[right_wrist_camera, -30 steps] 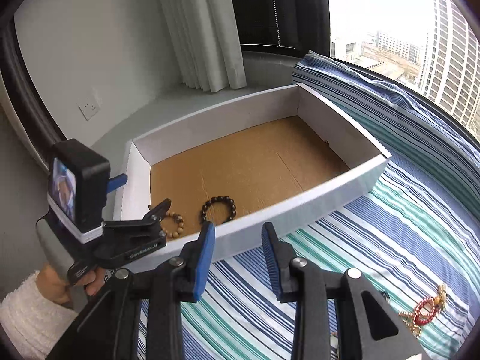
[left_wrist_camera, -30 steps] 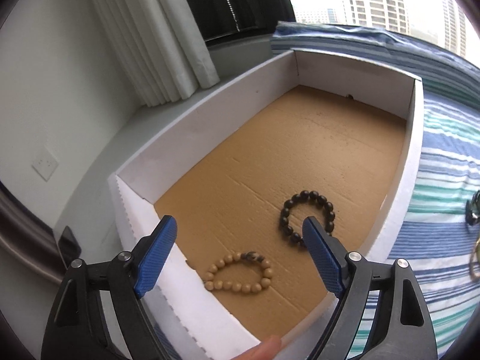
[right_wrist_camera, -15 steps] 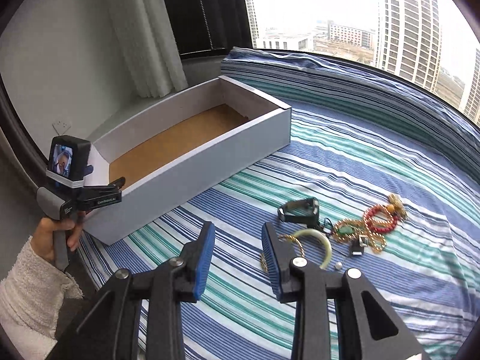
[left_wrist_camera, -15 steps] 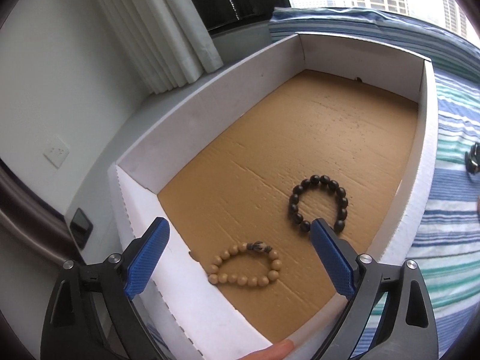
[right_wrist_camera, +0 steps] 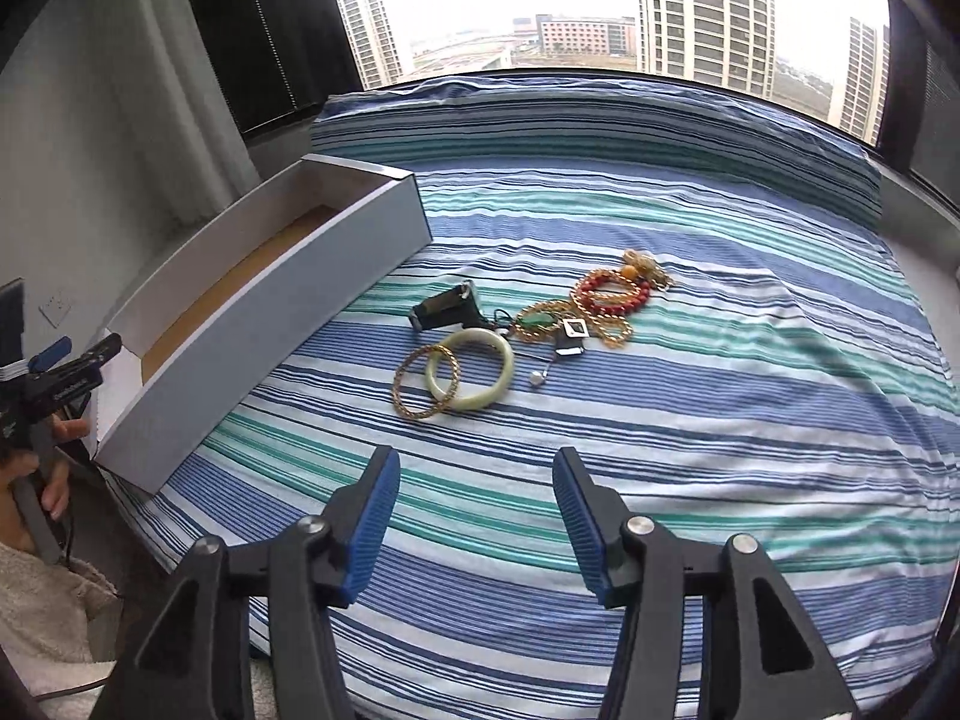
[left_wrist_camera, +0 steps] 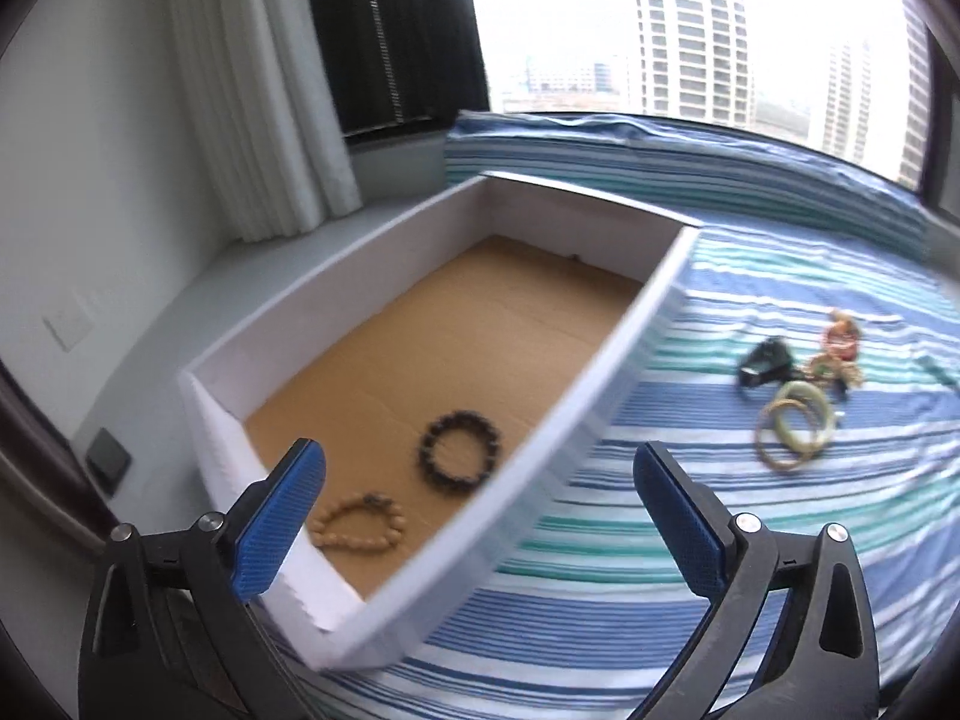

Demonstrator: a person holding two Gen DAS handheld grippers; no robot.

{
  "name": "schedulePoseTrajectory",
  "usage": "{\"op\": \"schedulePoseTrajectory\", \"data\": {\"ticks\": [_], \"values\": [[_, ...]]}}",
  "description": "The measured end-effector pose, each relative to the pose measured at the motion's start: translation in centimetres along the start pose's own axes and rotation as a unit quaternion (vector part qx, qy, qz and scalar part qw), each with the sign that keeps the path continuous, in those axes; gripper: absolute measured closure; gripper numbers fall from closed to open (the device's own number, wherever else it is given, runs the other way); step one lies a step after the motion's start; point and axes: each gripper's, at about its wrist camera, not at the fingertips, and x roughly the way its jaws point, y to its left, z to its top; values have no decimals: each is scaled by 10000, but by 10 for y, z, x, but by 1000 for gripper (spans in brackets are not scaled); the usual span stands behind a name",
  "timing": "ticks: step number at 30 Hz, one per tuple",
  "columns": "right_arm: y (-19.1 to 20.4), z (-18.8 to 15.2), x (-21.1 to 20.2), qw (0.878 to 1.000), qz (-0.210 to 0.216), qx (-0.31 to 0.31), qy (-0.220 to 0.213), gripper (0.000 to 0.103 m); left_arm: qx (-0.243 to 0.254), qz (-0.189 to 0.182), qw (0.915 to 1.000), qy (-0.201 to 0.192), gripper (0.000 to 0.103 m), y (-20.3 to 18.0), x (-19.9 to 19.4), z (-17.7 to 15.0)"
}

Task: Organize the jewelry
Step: 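Move both tools back over the remaining jewelry on the bedspread, then grasp the gold bangle with the left tool while the right tool grasps the jade bangle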

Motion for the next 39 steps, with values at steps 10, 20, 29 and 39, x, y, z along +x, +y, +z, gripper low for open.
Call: {"op": "schedulePoseTrajectory", "data": {"ticks": [10, 20, 29, 39], "values": [[-30, -46, 17, 9980, 85, 502, 382, 49, 707, -1038, 9830, 1340, 1, -122, 37, -62], [-51, -64, 37, 9940, 94, 807, 731, 49, 791, -1088, 9797, 1489, 1, -143, 37, -63], [-45, -54, 54, 9944, 93, 586, 875, 49, 709, -1218, 9729, 1833, 1, -144, 62, -59], [-46, 5, 90, 9938, 45, 203, 1094, 49, 821, -1366, 9705, 1808, 1, -155, 87, -25]]}}
